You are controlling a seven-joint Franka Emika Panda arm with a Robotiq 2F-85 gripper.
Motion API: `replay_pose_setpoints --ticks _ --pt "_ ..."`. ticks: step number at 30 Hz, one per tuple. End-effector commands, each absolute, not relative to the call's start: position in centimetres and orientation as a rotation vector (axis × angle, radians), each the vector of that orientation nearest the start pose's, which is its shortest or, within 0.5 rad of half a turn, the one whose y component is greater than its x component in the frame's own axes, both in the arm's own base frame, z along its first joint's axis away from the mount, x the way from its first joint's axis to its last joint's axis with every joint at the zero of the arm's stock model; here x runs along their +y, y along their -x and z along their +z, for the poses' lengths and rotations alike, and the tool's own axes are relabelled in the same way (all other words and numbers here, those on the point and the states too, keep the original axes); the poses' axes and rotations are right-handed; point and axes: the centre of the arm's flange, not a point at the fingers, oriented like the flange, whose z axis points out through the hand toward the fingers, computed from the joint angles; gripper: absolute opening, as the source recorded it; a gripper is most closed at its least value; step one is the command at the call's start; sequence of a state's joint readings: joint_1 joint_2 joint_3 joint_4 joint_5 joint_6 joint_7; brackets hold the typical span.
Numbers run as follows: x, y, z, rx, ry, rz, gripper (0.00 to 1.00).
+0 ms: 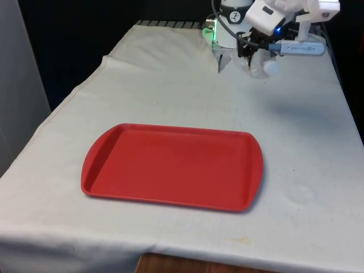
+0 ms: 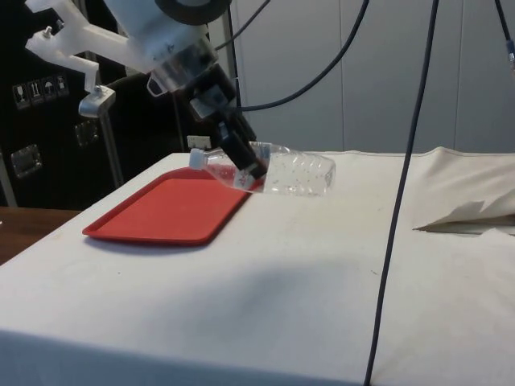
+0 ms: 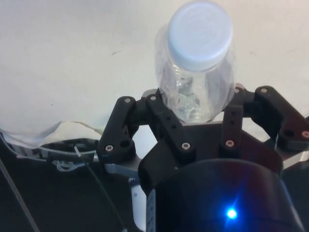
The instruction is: Place the bottle upright on the tray.
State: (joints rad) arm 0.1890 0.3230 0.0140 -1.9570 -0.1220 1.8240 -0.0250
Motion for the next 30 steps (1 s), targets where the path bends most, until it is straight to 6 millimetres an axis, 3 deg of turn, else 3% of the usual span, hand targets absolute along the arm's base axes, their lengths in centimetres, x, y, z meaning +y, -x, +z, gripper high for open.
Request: replay_pose_setpoints --ticks 1,30 --pt "10.18 -54.65 28.69 -0.451 3.172 0.687 0.35" --pt "10.24 -54.81 28.83 -0.458 3.196 0.382 0.35"
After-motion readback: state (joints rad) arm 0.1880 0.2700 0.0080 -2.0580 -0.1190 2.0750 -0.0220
